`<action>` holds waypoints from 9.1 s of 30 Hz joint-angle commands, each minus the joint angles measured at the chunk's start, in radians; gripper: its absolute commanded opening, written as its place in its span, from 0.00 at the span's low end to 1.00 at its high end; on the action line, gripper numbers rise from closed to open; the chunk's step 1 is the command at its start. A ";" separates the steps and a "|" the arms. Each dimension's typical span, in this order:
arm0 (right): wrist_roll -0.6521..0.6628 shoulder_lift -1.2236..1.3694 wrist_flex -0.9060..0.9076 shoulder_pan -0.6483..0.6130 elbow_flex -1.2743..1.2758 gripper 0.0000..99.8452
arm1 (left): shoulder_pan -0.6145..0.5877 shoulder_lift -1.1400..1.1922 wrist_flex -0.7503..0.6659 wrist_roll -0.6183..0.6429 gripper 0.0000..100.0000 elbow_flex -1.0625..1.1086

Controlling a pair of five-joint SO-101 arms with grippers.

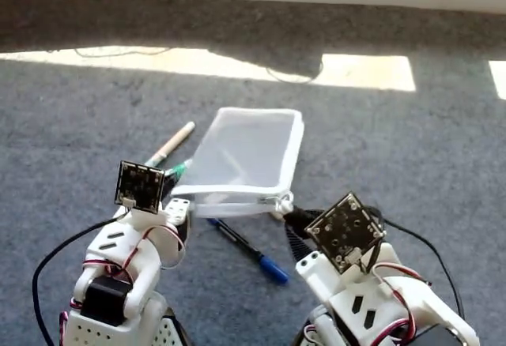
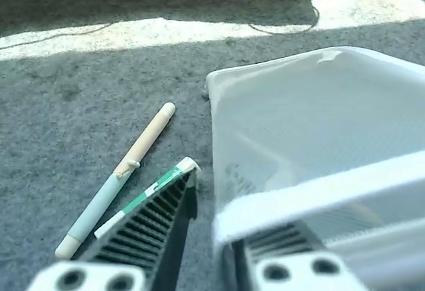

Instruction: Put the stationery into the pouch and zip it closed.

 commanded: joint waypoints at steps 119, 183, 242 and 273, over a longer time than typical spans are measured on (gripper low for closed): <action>-0.109 1.893 -0.444 -0.007 -0.845 0.21 | -0.725 0.825 0.324 -0.021 0.01 -0.901; -0.144 1.695 -0.214 0.223 -0.845 0.00 | -0.424 0.832 0.272 0.011 0.01 -0.895; -0.207 0.690 -1.056 -0.325 -0.507 0.00 | -0.429 0.834 0.269 0.037 0.01 -0.883; -0.153 0.680 -1.747 -0.317 0.249 0.00 | -0.429 0.832 0.270 0.037 0.01 -0.883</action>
